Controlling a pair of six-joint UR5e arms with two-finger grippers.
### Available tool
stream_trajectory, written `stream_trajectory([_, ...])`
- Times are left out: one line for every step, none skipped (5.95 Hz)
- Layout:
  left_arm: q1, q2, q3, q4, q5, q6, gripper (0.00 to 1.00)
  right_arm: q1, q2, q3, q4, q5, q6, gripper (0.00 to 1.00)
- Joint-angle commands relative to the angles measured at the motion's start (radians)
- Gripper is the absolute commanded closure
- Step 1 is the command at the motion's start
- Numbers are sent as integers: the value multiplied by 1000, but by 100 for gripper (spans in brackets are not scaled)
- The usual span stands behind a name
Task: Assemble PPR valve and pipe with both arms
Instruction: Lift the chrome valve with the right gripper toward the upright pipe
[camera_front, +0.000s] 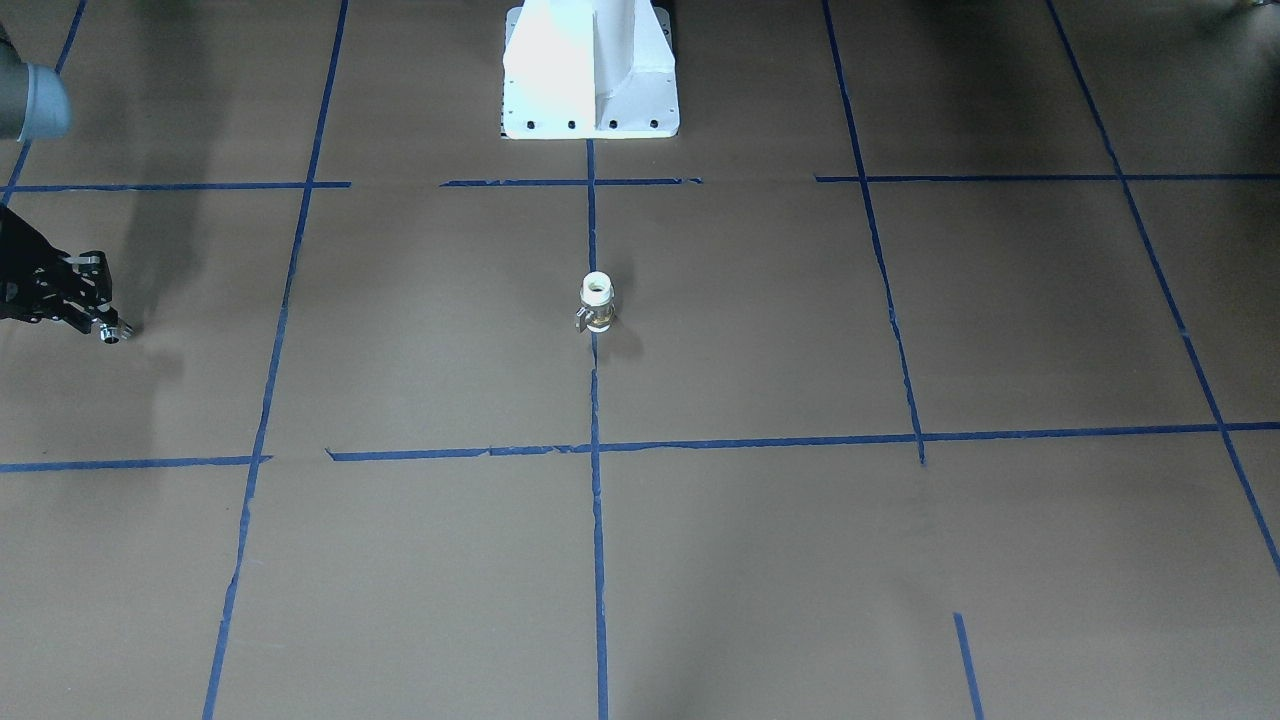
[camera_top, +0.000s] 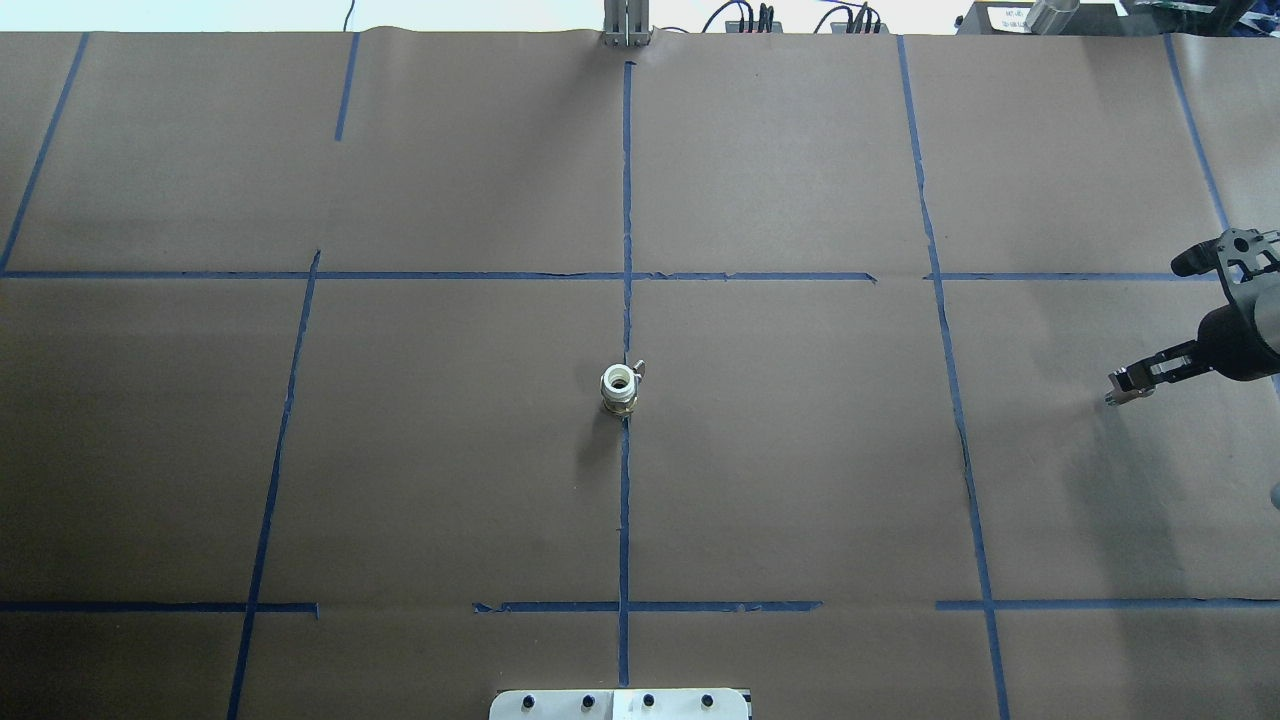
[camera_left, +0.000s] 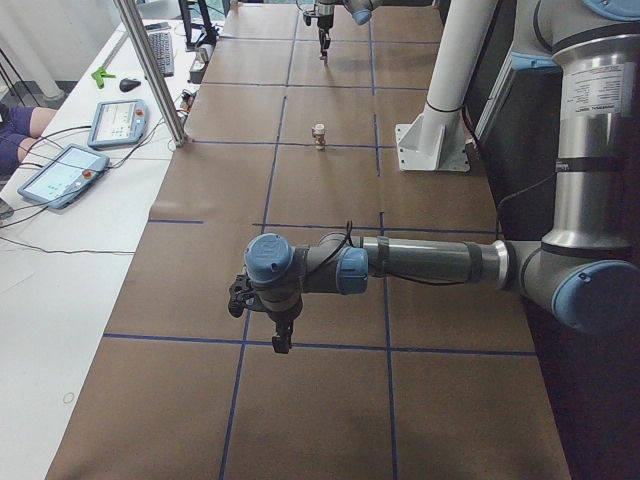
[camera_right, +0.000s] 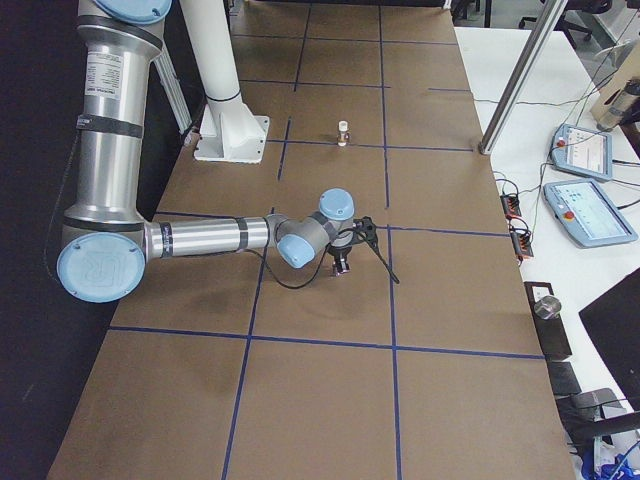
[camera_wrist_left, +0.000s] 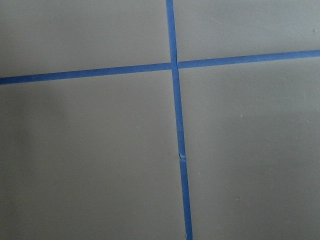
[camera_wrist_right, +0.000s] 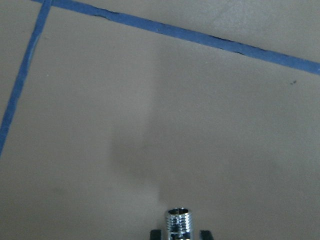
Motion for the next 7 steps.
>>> stream_trajectory([0, 2, 0, 0, 6, 0, 0, 4, 58, 70, -79, 8, 20, 100])
stream_trajectory([0, 2, 1, 3, 24, -3, 0, 2, 128, 125, -207, 10, 70, 100])
stream_trajectory([-2, 3, -2, 3, 61, -33, 0, -8, 225, 186, -354, 10, 144, 100])
stream_trajectory([-2, 2, -5, 2, 58, -50, 0, -75, 314, 214, -417, -1, 254, 100])
stream_trajectory([1, -3, -5, 0, 56, -50, 0, -166, 468, 212, -502, -7, 411, 100])
stream_trajectory([2, -3, -5, 1, 53, -50, 0, -265, 650, 209, -653, -144, 552, 100])
stream_trajectory([3, -4, -5, 1, 53, -50, 0, -353, 787, 190, -784, -226, 622, 100])
